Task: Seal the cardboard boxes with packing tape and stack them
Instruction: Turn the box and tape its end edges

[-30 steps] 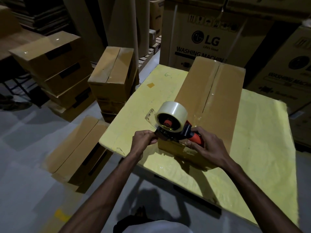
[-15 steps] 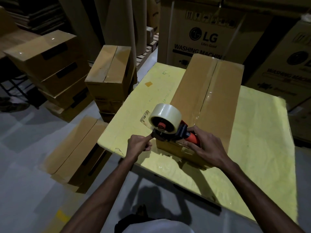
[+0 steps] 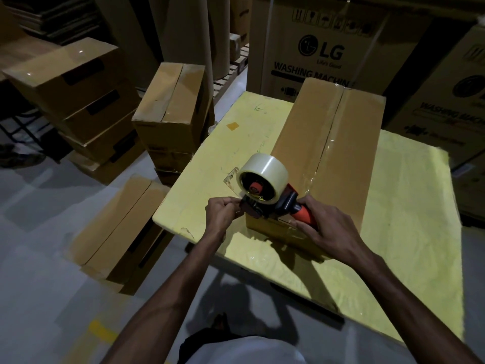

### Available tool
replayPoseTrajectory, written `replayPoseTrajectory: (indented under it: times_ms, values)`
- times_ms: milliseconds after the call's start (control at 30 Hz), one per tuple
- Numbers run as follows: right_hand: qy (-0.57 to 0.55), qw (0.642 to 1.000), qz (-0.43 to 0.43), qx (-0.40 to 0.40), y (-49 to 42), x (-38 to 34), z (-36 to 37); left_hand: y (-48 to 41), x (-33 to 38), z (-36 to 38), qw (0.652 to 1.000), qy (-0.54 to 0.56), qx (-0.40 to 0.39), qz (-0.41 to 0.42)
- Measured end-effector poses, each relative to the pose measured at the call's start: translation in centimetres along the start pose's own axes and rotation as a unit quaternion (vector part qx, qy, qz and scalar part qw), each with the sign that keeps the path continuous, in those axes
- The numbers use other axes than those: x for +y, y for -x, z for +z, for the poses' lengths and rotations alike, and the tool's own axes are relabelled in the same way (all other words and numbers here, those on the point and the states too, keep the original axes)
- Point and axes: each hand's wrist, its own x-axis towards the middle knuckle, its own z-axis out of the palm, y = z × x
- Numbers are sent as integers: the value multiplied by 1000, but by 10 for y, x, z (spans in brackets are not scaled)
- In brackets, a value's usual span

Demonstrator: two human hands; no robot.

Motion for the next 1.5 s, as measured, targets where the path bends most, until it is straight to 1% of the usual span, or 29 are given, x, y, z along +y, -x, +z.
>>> replayPoseTrajectory:
  times_ms: [267, 500, 533, 567, 600, 633, 700, 733, 800, 867, 900, 967, 1000, 1033, 1100, 1200, 1367, 1500]
  values:
    - [66, 998, -14, -6, 19, 13, -19, 8, 7, 5, 999, -19, 35, 24]
    - [88, 996, -1, -20, 48, 33, -39, 6, 4, 1, 999, 45, 30, -6]
    - [91, 996, 2, -19, 53, 36, -42, 6, 3, 2, 998, 44, 37, 3]
    - [94, 995, 5, -18, 58, 37, -43, 7, 1, 3, 998, 27, 48, 32]
    - [97, 995, 7, -17, 61, 38, -43, 9, -1, 5, 994, -8, 61, 86]
    - [102, 995, 8, -14, 62, 38, -43, 12, -5, 7, 983, -55, 69, 160]
    - [116, 993, 6, -5, 61, 37, -43, 18, -14, 14, 938, -131, 73, 312]
    - [119, 993, 4, -2, 60, 36, -43, 20, -20, 16, 916, -155, 78, 361]
    - [119, 993, 4, -1, 58, 33, -43, 19, -29, 19, 885, -204, 101, 406]
    - [122, 993, 6, -2, 59, 32, -43, 19, -36, 20, 839, -279, 119, 452]
    - [123, 992, 6, -1, 59, 31, -43, 21, -39, 21, 813, -306, 106, 485]
    - [121, 993, 5, -1, 59, 29, -44, 26, -44, 24, 764, -332, 42, 552]
    - [118, 993, 3, -1, 59, 28, -44, 28, -48, 25, 742, -342, 14, 576]
    - [116, 993, 0, -1, 59, 27, -44, 28, -51, 25, 729, -351, -3, 587]
    - [115, 993, 0, -1, 59, 27, -45, 25, -57, 24, 734, -361, -17, 575]
    - [116, 993, 0, 0, 59, 28, -47, 20, -60, 21, 735, -386, -10, 557]
    - [125, 992, 0, -2, 60, 27, -50, 20, -59, 21, 723, -407, -11, 559]
    - [155, 988, -7, 5, 64, 30, -58, 19, -56, 19, 711, -427, -8, 558]
